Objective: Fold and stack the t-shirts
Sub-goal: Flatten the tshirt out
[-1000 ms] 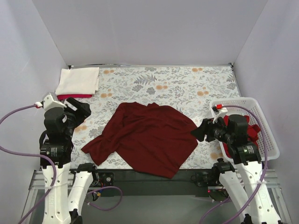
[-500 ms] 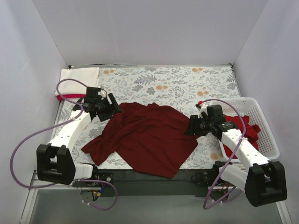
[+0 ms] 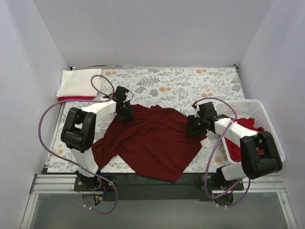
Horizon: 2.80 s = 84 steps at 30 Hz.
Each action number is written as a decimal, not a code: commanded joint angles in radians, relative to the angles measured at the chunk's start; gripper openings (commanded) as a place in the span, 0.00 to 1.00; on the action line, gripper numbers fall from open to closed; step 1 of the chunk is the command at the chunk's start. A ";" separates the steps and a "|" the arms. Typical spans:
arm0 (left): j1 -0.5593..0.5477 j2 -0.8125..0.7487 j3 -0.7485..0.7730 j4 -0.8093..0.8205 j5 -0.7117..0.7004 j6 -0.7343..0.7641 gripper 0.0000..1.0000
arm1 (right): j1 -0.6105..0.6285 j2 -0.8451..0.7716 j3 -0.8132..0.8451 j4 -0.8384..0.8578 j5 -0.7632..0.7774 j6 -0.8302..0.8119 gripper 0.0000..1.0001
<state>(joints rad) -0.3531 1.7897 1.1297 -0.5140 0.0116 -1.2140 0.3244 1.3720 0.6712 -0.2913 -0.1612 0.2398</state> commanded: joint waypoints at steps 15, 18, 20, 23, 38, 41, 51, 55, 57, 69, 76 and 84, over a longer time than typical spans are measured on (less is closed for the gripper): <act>0.175 0.280 0.375 0.058 0.100 -0.123 0.51 | -0.145 0.715 0.846 0.020 0.115 0.020 0.57; 0.187 0.301 0.472 0.060 0.116 -0.127 0.59 | -0.159 0.778 1.009 0.003 0.109 -0.016 0.61; 0.192 0.298 0.533 0.039 0.114 -0.114 0.65 | -0.160 0.771 1.047 -0.012 0.089 -0.054 0.64; 0.192 0.213 0.510 0.023 0.105 -0.098 0.68 | -0.147 0.673 1.010 -0.026 0.037 -0.094 0.67; 0.194 -0.533 -0.257 -0.003 -0.078 -0.035 0.52 | 0.162 0.076 0.202 0.075 -0.058 -0.008 0.51; 0.204 -0.634 -0.356 -0.003 -0.104 -0.044 0.47 | 0.162 0.064 0.094 0.092 -0.032 0.016 0.47; 0.243 -0.629 -0.439 -0.001 -0.147 -0.030 0.42 | -0.039 0.098 -0.021 0.084 0.095 0.030 0.47; 0.244 -0.558 -0.436 0.014 -0.076 -0.028 0.44 | -0.133 0.078 0.013 0.073 0.071 0.010 0.49; 0.244 -0.521 -0.430 0.022 -0.048 -0.028 0.47 | -0.130 0.070 0.014 0.083 0.031 0.007 0.49; 0.281 -0.312 -0.380 -0.006 -0.122 -0.030 0.18 | -0.128 0.068 -0.015 0.118 -0.003 -0.007 0.50; 0.335 -0.404 -0.383 -0.027 -0.210 -0.062 0.15 | -0.108 0.026 0.036 0.081 -0.026 -0.014 0.59; 0.335 -0.584 -0.377 -0.038 -0.147 -0.047 0.76 | -0.088 -0.230 -0.018 -0.019 0.035 0.093 0.73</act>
<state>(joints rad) -0.0216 1.3029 0.7460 -0.5495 -0.1413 -1.2690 0.2337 1.2469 0.6750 -0.2668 -0.1562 0.2649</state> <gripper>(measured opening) 0.709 0.715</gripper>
